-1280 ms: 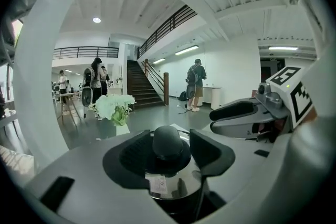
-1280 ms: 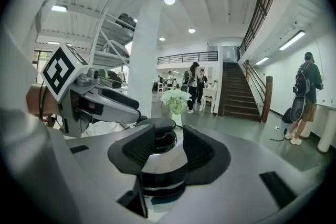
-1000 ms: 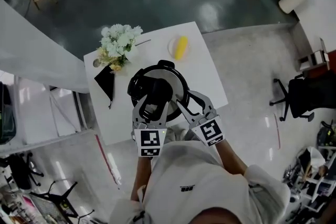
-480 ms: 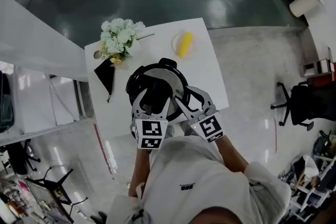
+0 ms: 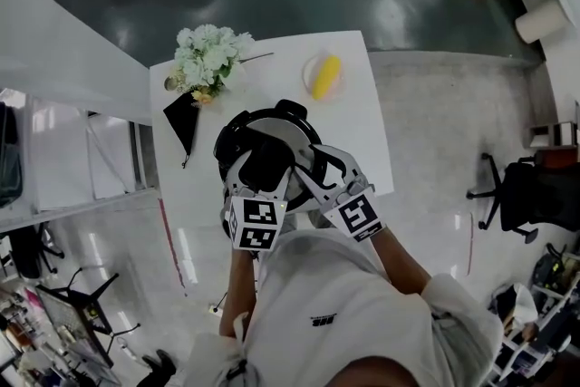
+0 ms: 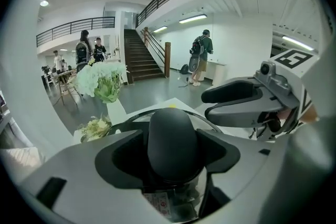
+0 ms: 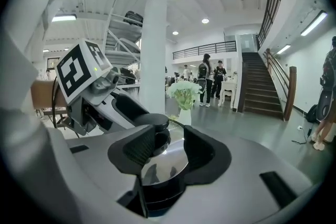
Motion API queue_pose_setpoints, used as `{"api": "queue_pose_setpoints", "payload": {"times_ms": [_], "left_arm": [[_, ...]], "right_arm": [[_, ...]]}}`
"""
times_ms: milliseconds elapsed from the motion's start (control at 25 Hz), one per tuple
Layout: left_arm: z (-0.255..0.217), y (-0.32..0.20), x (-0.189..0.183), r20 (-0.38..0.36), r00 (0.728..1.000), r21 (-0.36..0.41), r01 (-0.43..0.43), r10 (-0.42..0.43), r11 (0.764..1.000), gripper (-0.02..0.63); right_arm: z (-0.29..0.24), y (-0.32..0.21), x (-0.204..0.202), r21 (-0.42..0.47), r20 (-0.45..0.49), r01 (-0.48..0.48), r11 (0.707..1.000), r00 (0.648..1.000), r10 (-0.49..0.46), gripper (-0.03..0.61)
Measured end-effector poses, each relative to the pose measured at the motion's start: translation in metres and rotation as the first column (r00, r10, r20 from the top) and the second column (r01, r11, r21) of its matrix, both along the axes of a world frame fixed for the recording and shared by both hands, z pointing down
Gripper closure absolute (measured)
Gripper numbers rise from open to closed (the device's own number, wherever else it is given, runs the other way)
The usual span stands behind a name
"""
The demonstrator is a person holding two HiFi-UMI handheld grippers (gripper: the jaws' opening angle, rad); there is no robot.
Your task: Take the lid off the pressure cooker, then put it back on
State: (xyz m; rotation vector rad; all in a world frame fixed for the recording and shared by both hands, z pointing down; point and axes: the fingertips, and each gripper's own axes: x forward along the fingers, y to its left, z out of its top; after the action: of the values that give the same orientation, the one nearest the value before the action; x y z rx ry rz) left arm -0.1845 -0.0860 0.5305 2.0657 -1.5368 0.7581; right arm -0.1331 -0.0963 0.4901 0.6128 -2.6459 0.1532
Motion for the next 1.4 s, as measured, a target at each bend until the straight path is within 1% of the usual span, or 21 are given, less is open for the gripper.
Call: {"api": "queue_pose_setpoints", "payload": {"times_ms": [200, 320, 400, 560, 760, 1200, 1400], "left_arm": [[0.0046, -0.0015, 0.0012, 0.012, 1.000, -0.023, 0.005, -0.005, 1.000, 0.285], [0.0062, -0.0020, 0.0030, -0.006, 1.000, -0.038, -0.003, 0.003, 0.999, 0.290], [0.0076, -0.0021, 0.0045, -0.015, 1.000, -0.047, -0.012, 0.012, 0.999, 0.313], [0.0076, -0.0021, 0.0049, -0.027, 0.999, -0.060, -0.018, 0.017, 0.998, 0.318], [0.0092, -0.0026, 0.0042, -0.036, 0.999, -0.056, -0.028, 0.026, 0.998, 0.319], [0.0057, -0.0007, 0.0061, -0.045, 0.994, -0.035, -0.103, 0.101, 0.994, 0.319], [0.0067, -0.0008, 0.0073, -0.044, 0.980, -0.027, -0.194, 0.192, 0.981, 0.321]], "right_arm": [[0.0022, -0.0014, 0.0006, -0.008, 0.003, 0.013, 1.000, 1.000, -0.013, 0.414], [0.0043, -0.0022, 0.0020, -0.012, 0.004, 0.014, 1.000, 1.000, -0.014, 0.414], [0.0056, -0.0027, 0.0026, -0.013, 0.004, 0.011, 1.000, 1.000, -0.011, 0.414], [0.0048, -0.0032, 0.0029, -0.015, 0.007, 0.006, 1.000, 1.000, -0.006, 0.414], [0.0059, -0.0029, 0.0019, -0.014, 0.010, 0.004, 1.000, 1.000, -0.003, 0.414], [0.0041, 0.0002, 0.0055, -0.011, 0.004, -0.008, 1.000, 1.000, 0.008, 0.414], [0.0066, -0.0004, 0.0062, -0.013, 0.002, -0.021, 1.000, 1.000, 0.021, 0.414]]}}
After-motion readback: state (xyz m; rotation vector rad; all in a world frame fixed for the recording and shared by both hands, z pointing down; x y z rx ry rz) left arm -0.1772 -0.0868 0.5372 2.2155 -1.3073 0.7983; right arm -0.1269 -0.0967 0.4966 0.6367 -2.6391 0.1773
